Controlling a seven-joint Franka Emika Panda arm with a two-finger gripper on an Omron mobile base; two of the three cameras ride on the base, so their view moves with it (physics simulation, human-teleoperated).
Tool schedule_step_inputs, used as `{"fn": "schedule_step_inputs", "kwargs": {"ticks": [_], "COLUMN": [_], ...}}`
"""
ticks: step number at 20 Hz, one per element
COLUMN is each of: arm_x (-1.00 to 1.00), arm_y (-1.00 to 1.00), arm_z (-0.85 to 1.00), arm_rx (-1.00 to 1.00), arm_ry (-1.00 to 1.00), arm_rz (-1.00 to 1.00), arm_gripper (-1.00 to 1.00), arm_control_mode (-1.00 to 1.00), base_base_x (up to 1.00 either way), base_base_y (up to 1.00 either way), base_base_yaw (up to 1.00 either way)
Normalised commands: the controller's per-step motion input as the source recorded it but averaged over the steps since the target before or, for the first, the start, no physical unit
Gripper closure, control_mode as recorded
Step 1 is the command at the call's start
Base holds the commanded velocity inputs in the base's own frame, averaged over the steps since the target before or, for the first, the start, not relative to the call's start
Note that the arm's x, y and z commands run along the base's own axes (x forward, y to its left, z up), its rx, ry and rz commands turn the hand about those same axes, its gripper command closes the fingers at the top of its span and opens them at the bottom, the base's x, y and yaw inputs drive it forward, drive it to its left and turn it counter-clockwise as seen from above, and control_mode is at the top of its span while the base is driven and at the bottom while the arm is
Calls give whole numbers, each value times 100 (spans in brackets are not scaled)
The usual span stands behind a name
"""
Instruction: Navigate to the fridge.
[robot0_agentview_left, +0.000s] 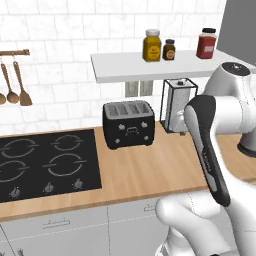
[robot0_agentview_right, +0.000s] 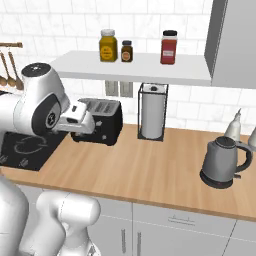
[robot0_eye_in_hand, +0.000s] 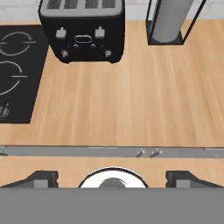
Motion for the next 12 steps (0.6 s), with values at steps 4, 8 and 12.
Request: {"fn": "schedule_step_inputs", "kwargs": {"ticks": [4,8,12], "arm_x": [-100,-50,0], "arm_y": [0,0,0], "arm_z": [0,0,0], "arm_rx": [0,0,0], "arm_ry": [-8,-4,0], "arm_rz": [0,0,0], "arm_gripper": [-100,-100,-100], "arm_control_mode": [-100,100,100], "base_base_x": [0,-49,-55], "base_base_y": [0,0,-25], "base_base_yaw": [0,-2,-56]}}
